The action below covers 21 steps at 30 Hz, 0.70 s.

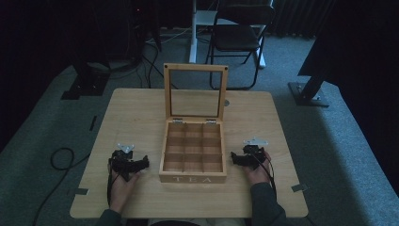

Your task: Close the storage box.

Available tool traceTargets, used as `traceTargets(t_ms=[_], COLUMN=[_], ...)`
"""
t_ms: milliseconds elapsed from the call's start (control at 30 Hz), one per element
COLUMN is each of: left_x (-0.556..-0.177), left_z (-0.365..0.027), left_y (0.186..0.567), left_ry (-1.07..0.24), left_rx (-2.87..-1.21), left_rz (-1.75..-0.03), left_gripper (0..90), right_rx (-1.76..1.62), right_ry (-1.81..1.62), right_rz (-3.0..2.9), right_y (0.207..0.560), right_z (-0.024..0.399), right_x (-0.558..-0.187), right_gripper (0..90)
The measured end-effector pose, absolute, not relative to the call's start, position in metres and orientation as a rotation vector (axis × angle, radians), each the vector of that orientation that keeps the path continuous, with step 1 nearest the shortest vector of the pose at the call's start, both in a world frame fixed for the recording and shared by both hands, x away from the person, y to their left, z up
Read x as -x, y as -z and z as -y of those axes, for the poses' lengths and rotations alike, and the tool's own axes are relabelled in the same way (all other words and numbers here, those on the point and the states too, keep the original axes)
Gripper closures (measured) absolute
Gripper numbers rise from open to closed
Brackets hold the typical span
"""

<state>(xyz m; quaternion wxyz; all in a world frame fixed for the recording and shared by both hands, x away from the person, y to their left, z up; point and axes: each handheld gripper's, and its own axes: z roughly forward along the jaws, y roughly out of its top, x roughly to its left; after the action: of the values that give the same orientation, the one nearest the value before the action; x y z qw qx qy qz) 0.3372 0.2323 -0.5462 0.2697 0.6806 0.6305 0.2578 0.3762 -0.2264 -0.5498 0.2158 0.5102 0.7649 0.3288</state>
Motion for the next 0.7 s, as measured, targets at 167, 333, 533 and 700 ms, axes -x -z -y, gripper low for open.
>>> traceTargets(t_ms=[167,333,533,700], left_x=[-0.336,-0.336,-0.336,-0.336], left_z=[-0.233,-0.232,-0.232,-0.231], left_y=[0.546,0.546,0.546,0.546], left_ry=[-0.687,-0.677,-0.677,-0.666], left_rx=[-1.850,-1.869,-1.870,-1.895], left_rz=[-1.674,-1.652,-1.652,-1.618], left_gripper=[4.1,4.1,4.1,4.1], right_rx=[-1.421,-1.402,-1.425,-1.403], right_ry=[-0.909,-0.930,-0.892,-0.918], right_rz=[-2.116,-2.117,-2.103,-2.103], right_y=[0.550,0.549,0.544,0.534], right_z=[0.226,0.225,0.223,0.219], right_x=[-0.375,-0.374,-0.374,-0.370], right_gripper=[13.9,22.1,38.9,42.2])
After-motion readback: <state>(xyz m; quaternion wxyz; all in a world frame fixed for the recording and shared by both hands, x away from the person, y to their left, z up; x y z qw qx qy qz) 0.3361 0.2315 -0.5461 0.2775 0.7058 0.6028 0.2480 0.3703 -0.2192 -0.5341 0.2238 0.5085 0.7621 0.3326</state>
